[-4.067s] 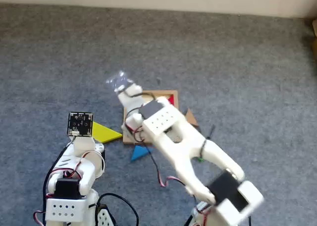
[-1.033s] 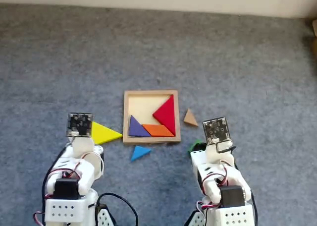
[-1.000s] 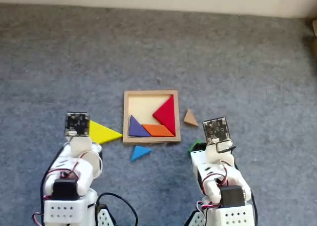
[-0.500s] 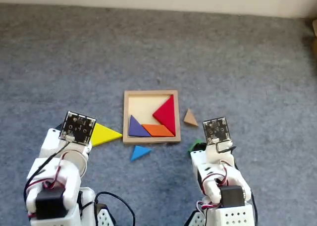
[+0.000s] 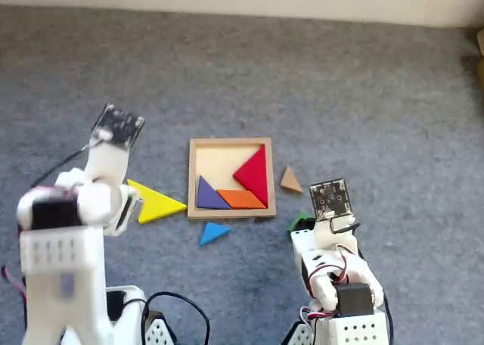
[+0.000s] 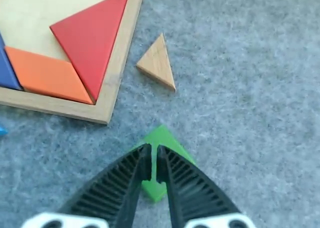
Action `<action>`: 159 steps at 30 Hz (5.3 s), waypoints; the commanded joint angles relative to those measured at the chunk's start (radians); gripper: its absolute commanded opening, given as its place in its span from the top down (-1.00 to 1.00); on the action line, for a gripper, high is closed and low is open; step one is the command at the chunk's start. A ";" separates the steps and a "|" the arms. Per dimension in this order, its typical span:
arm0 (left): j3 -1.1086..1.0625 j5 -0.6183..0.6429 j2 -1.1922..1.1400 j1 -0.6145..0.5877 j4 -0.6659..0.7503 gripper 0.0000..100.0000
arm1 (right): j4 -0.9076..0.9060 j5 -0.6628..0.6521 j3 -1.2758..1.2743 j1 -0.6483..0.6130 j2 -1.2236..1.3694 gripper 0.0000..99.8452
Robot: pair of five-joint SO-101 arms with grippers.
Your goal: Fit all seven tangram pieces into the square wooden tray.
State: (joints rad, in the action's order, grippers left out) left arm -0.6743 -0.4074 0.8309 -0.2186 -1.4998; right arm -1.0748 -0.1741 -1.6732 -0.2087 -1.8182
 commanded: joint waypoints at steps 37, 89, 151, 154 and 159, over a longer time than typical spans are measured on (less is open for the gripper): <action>0.182 -1.043 -0.895 0.110 0.468 0.46 | -0.004 -0.002 -0.151 0.010 -0.007 0.94; 0.809 0.146 -1.307 -0.045 0.219 0.47 | -0.004 -0.002 -0.151 0.013 -0.007 0.94; 0.214 -0.315 -0.700 -0.021 0.126 0.34 | -0.005 -0.002 -0.151 0.015 -0.007 0.94; 0.211 -0.345 -0.702 0.025 0.126 0.34 | -0.005 -0.002 -0.151 0.015 -0.007 0.94; 0.209 -0.385 -0.704 0.044 0.140 0.34 | -0.005 -0.002 -0.151 0.015 -0.007 0.94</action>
State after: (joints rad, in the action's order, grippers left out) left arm -0.4687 -0.7618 0.0852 -0.1941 -1.3848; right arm -1.0748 -0.1741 -1.6732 -0.2087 -1.8182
